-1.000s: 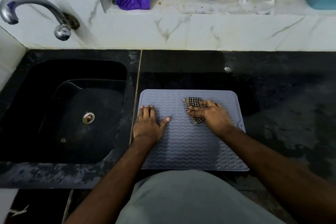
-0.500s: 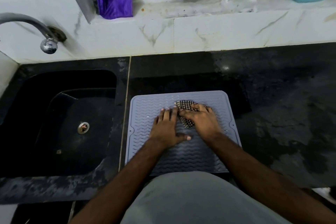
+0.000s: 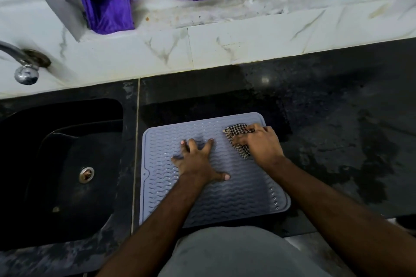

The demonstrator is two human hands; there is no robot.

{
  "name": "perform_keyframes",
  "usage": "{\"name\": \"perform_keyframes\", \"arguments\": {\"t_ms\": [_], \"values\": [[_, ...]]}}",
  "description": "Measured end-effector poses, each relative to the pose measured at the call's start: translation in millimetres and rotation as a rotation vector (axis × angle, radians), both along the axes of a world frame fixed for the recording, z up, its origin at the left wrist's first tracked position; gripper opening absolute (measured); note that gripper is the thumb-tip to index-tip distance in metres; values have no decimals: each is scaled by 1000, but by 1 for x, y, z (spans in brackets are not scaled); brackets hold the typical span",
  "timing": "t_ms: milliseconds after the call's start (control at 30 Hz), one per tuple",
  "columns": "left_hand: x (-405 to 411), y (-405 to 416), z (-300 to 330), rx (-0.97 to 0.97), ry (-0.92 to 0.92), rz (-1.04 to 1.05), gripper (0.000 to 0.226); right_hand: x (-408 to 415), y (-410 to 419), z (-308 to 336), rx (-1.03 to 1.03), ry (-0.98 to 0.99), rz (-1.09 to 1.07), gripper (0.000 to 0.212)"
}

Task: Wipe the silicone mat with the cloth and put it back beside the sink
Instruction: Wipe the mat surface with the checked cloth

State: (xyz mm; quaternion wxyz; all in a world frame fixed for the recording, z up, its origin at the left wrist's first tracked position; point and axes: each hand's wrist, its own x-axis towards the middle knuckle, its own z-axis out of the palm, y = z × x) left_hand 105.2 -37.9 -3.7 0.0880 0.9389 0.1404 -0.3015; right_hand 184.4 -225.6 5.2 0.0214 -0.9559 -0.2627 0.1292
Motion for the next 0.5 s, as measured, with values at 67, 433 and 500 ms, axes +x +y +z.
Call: {"name": "perform_keyframes", "arguments": {"t_ms": [67,433,500], "values": [[4,-5,4,9,29,6,131,1,-10,-1,-22,-9,-23,35],[3,-3,1,14,24,-27,131,-16,-25,0,-74,-80,-252,41],[2,-2,-1,12,21,-34,131,-28,-20,-3,-76,-91,-292,38]]}}
